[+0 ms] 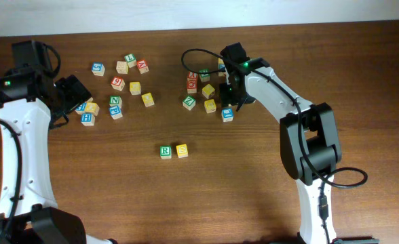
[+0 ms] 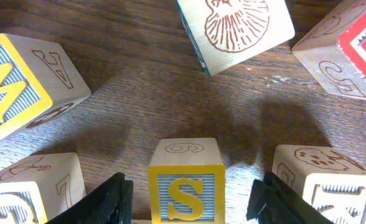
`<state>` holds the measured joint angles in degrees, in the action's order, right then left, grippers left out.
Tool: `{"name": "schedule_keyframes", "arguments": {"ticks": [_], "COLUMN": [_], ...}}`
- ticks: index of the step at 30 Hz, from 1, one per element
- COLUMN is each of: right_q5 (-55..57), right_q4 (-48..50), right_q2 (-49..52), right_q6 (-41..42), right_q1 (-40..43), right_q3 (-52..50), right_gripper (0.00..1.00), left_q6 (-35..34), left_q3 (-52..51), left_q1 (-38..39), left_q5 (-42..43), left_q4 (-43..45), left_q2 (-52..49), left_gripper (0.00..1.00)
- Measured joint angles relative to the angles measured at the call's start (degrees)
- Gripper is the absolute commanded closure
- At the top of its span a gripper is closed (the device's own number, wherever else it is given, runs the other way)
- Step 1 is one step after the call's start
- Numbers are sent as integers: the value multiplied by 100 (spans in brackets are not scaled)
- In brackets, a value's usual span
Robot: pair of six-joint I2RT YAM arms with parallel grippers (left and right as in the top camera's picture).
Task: Spell out RSS
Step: 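Lower the right gripper onto a second yellow S block and grasp, then carry the S block and place it right of the first S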
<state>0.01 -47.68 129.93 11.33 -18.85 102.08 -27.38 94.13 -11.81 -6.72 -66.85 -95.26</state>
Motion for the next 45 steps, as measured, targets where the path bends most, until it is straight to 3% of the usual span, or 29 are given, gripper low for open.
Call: {"name": "schedule_keyframes", "arguments": {"ticks": [12, 23, 30, 36, 45], "right_q5": [0, 0, 0, 0, -380], "right_q4": [22, -61, -789, -1191, -2719], "right_q2": [2, 0, -59, -603, -1810], "right_q6": [-20, -39, -37, 24, 328], "right_q1": [0, 0, 0, 0, -37], "right_q3": [0, 0, 168, 238, 295], "right_gripper": [75, 77, 76, 77, 77], "left_q6": [0, 0, 0, 0, 0], "left_q3": [0, 0, 0, 0, 0], "left_q1": [0, 0, 0, 0, 0], "left_q5": [2, 0, 0, 0, 0], "left_q4": [0, 0, 0, 0, 2], "left_q2": [0, 0, 0, 0, 0], "left_gripper": [1, 1, 1, 1, 1]}}
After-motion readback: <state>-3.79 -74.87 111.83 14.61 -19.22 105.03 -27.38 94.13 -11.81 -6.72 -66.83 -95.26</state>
